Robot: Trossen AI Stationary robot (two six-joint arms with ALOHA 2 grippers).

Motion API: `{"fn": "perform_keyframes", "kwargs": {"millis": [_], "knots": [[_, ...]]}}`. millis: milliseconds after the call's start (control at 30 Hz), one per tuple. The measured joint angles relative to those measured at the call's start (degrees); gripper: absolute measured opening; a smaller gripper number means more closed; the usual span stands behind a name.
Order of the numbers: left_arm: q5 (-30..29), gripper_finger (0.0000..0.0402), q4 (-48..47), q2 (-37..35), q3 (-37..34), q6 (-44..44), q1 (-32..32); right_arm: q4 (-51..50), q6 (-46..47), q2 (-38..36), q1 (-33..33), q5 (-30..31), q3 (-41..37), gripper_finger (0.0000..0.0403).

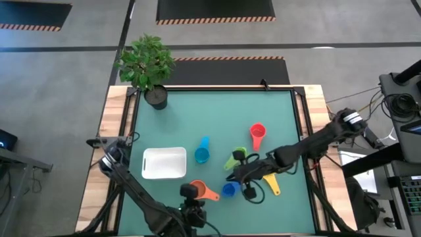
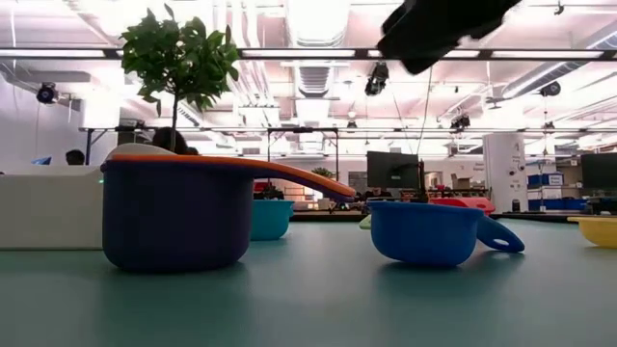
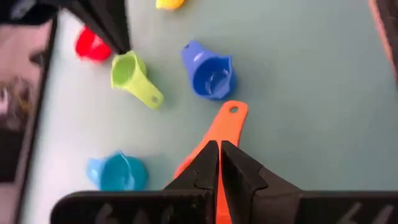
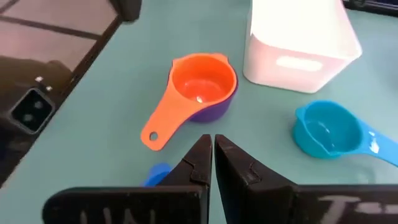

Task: Nest measuring cups in basket
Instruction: Stack the red measuring cup in the top of the purple measuring cup

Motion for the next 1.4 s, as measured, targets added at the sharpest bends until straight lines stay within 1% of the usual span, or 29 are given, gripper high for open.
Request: {"fn": "perform_keyframes", "kwargs": {"millis": [67, 133, 200, 267, 333, 433, 533, 633, 733, 867, 967, 1100, 1200, 1400], "knots": [[0.74, 0.0, 0.29, -1.37, -0.4, 4.88, 0.1, -1.29, 2.46, -2.19, 0.0, -0.03, -0.02, 0.0009], [2.95, 0.0, 0.84, -3.26, -2.1, 9.08, 0.44, -3.68, 5.06, -4.22, 0.0, -0.01, -0.06, 0.0009], [3.51, 0.0, 1.48, -5.75, -5.18, 12.34, 0.9, -4.29, 7.94, -5.64, -0.02, -0.01, -0.08, 0.0009], [3.54, 0.0, 5.53, -9.03, -9.37, 16.48, 1.18, -5.31, 10.97, -6.94, -0.02, 0.0, -0.09, 0.0009], [3.48, 0.0, 11.58, -13.9, -15.76, 20.84, 1.59, -5.11, 14.08, -7.58, -0.17, 0.08, -0.08, 0.0009], [3.47, 0.0, 24.87, -22.37, -27.65, 26.71, 2.36, -5.93, 19.21, -7.88, -0.38, 0.2, -0.11, 0.0009], [3.56, 0.0, 36.74, -30.22, -39.11, 30.34, 3.63, -7.76, 26.88, -7.87, -1.49, 0.4, -0.11, 0.0009], [3.39, 0.0, 45.32, -37.3, -48.39, 33.17, 4.57, -11.73, 35.3, -7.93, -3.46, 0.59, -0.11, 0.0009], [3.45, 0.0, 50.19, -43.36, -55.6, 35.13, 4.81, -17.48, 42.32, -7.93, -5.53, 0.5, -0.11, 0.0009], [3.37, 0.0, 54.79, -50.81, -63.13, 36.69, 4.95, -27.62, 49.21, -7.93, -8.95, -0.07, -0.11, 0.0009], [3.26, 0.0, 56.53, -55.98, -67.46, 38.05, 5.05, -35.02, 52.48, -7.93, -11.93, -0.03, -0.11, 0.0009], [0.58, 0.0, 57.03, -62.13, -70.53, 42.05, 5.18, -42.64, 53.67, -7.93, -17.21, 0.58, -0.11, 0.0009], [-1.43, 0.0, 56.88, -66.12, -71.86, 43.11, 5.18, -44.31, 51.38, -7.93, -21.81, 3.2, -0.12, 0.0009], [-1.57, 0.0, 57.0, -71.1, -72.07, 42.98, 5.18, -43.96, 45.47, -7.3, -30.12, 3.49, -0.11, 0.0009]]}}
